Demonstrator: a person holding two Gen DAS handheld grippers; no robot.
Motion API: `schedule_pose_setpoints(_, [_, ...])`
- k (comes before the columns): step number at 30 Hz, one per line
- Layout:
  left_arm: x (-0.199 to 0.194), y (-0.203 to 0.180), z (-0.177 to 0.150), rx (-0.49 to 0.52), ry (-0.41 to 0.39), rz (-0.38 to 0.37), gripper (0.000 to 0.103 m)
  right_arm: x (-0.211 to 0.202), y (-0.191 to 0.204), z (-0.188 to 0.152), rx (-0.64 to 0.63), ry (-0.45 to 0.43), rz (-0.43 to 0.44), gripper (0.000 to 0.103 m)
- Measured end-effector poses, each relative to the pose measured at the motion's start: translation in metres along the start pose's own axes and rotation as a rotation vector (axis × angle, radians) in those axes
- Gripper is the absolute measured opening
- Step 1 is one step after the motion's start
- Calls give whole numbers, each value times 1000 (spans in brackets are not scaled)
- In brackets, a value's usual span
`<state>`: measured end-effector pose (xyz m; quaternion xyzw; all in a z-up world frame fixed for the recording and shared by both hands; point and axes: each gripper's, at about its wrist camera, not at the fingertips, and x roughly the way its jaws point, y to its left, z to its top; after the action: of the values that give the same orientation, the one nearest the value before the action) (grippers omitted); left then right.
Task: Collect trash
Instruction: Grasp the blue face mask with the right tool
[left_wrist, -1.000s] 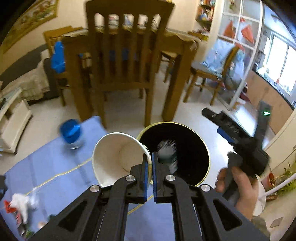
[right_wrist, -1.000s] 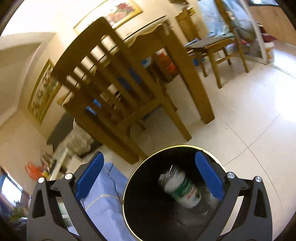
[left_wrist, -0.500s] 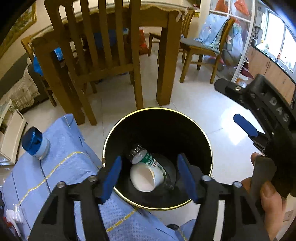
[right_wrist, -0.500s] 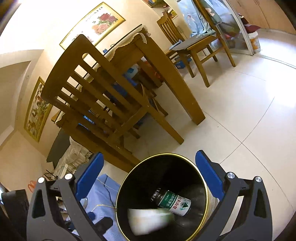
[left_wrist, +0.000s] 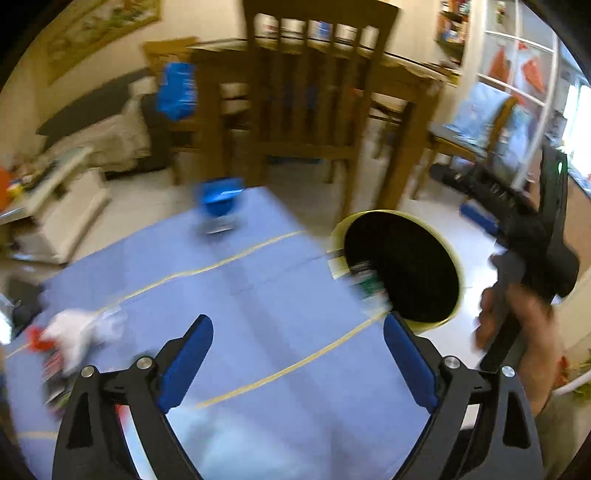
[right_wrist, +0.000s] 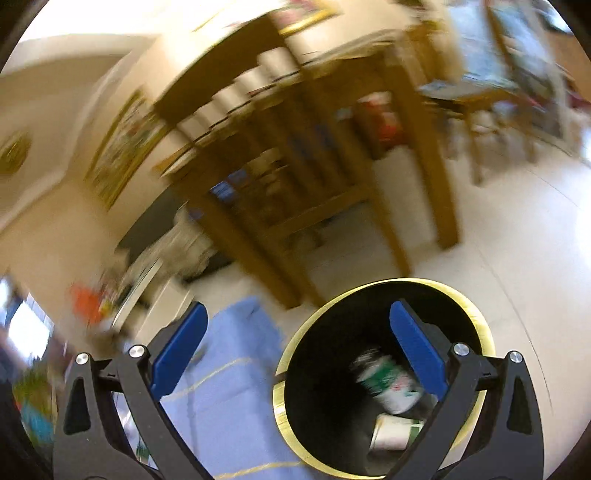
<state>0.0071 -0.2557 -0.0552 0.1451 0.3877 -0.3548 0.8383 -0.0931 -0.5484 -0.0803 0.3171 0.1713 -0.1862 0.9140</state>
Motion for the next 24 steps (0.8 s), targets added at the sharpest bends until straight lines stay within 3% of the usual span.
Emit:
schedule_pose_setpoints(4, [-39,78,-46,-92,-32,150,96,16,81,-37,-244,127,188,97])
schedule_pose_setpoints(7, [-58,137,-83,-168,-8,218,96,18,137,-84,-410,236,270,97])
schedule_pose_setpoints(9, [-65,161,-103,-193,7,288,96,8,161,-109,-457,258,313,97])
schedule_pose_setpoints(13, [-75,194,-137,-234,29,358,96,-23,187,-151,-460,293,396,97])
schedule_pose_setpoints(16, [-72,206,-151,-262,44,348,96,-46,210,-178,-544,293,384,97])
schedule_pose_setpoints(19, [-72,212,-167,-291,47,308,96,-60,245,-208,-752,267,293,97])
schedule_pose_setpoints(20, [-72,211,-168,-292,45,290,96,-58,256,-219,-826,259,227,96])
schedule_pose_setpoints(21, [-74,208,-172,-287,42,284,96,-59,258,-226,-851,263,205,92])
schedule_pose_setpoints(24, [-75,201,-172,-252,27,277,96,-48,255,-234,-829,333,211,50])
